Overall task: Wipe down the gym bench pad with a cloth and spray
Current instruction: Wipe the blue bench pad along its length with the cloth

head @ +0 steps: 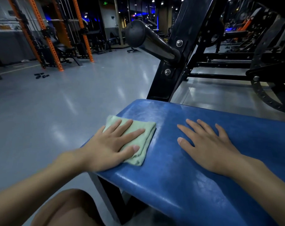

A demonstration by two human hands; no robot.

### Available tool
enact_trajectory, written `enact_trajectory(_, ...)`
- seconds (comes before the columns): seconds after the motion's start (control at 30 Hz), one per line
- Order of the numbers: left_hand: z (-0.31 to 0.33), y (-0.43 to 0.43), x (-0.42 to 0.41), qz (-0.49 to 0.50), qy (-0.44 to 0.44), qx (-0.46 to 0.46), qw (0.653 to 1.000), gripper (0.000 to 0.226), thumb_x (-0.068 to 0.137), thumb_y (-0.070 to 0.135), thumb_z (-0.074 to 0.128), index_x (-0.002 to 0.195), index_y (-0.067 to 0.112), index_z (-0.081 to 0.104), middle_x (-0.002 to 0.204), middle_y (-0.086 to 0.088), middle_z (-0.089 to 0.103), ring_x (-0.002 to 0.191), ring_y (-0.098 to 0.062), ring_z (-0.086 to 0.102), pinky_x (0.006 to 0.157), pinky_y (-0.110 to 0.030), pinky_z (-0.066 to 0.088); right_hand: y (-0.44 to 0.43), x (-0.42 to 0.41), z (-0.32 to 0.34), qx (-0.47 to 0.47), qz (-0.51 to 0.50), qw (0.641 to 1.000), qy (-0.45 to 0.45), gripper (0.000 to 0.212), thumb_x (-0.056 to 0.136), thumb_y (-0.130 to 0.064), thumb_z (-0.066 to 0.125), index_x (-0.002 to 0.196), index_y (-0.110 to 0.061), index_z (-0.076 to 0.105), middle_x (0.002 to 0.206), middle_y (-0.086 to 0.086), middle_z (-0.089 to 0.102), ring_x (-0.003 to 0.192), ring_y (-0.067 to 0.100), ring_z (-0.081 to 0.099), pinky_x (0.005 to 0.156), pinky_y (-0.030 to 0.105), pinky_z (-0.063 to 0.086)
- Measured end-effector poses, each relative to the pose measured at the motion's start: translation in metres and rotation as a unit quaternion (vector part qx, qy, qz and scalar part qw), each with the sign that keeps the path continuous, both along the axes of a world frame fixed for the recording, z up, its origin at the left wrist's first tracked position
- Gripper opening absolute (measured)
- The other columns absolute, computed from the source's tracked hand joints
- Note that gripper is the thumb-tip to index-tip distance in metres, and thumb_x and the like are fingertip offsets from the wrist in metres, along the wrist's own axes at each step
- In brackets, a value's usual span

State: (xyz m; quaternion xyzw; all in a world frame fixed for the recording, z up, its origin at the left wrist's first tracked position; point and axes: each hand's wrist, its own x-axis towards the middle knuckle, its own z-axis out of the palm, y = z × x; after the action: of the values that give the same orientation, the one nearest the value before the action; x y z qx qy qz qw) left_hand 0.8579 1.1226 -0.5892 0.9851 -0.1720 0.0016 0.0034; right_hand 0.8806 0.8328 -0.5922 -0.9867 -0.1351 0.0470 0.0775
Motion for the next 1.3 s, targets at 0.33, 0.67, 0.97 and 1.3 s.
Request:
enact_trajectory(0.33,0.002,-0.008,0.044,0.044,0.043,-0.018,0.998,0.058,0.072,0.084,0.002,0.13,0.081,-0.003,0.166,0.014,-0.001,0.152,-0.012,-0.01,0.12,-0.051,0.011,0.002,0.0,-0.002,-0.008,-0.006,1.0,0.001,0.059,0.096,-0.058,0.007,0.154,-0.045,-0.002,0.163,-0.015,-0.014,0.15,0.011,-0.017,0.119,0.053,-0.008)
enact_trajectory(0.67,0.003,-0.053,0.171,0.108,0.069,-0.051,0.99,0.076,0.07,0.085,0.011,0.143,0.068,0.007,0.167,0.008,0.002,0.153,-0.026,-0.003,0.118,-0.061,0.008,0.0,0.005,-0.003,-0.001,0.004,1.0,-0.003,0.06,0.096,-0.06,0.009,0.153,-0.046,-0.003,0.163,-0.016,-0.016,0.149,0.01,-0.02,0.119,0.052,-0.011)
enact_trajectory(0.97,0.002,-0.059,0.163,0.115,0.057,-0.021,0.992,0.059,0.088,0.077,0.014,0.145,0.066,0.004,0.167,0.01,-0.001,0.153,-0.026,-0.004,0.118,-0.06,0.007,-0.037,0.008,0.009,-0.001,-0.04,0.999,0.005,0.067,0.088,-0.07,0.01,0.151,-0.049,0.012,0.163,-0.02,-0.005,0.149,0.009,-0.017,0.118,0.054,-0.012)
enact_trajectory(1.3,-0.002,-0.098,0.152,0.096,0.037,0.017,0.995,0.053,0.093,0.072,0.013,0.144,0.067,-0.001,0.167,0.012,-0.002,0.153,-0.024,-0.003,0.118,-0.059,0.006,-0.049,0.009,0.001,0.025,-0.007,1.0,0.01,0.06,0.096,-0.065,0.018,0.153,-0.046,0.012,0.165,-0.015,-0.005,0.151,0.015,-0.013,0.117,0.058,-0.01)
